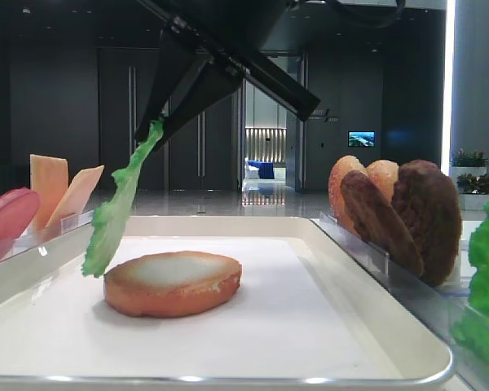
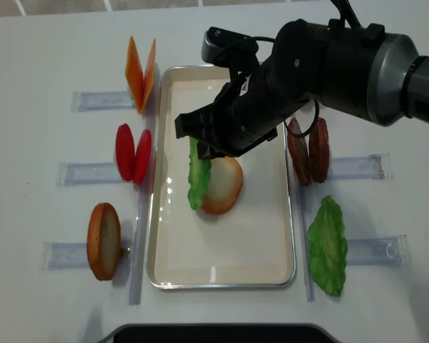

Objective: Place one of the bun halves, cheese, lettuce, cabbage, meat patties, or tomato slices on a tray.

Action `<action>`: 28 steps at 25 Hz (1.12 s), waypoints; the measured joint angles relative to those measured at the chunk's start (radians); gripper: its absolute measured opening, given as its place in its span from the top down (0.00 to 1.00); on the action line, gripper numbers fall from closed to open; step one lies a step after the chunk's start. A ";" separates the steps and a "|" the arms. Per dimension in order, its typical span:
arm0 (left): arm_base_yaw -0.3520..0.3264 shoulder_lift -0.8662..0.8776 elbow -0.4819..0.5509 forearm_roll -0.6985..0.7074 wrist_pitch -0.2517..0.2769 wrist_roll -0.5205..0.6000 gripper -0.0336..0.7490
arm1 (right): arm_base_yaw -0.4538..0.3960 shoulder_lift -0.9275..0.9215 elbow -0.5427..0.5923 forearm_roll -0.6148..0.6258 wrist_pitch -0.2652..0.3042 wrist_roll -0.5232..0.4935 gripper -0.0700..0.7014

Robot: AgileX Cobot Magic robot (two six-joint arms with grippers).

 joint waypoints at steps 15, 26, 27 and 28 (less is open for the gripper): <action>0.000 0.000 0.000 0.000 0.000 0.000 0.96 | -0.004 0.001 0.000 -0.062 0.027 -0.007 0.74; 0.000 0.000 0.000 0.000 0.000 0.000 0.96 | -0.082 -0.055 -0.014 -0.186 0.167 0.028 0.28; 0.000 0.000 0.000 0.000 0.000 0.000 0.96 | -0.092 -0.071 -0.026 -0.211 0.192 0.047 0.27; 0.000 0.000 0.000 0.000 0.000 0.000 0.96 | -0.098 -0.086 -0.040 -0.235 0.216 0.065 0.27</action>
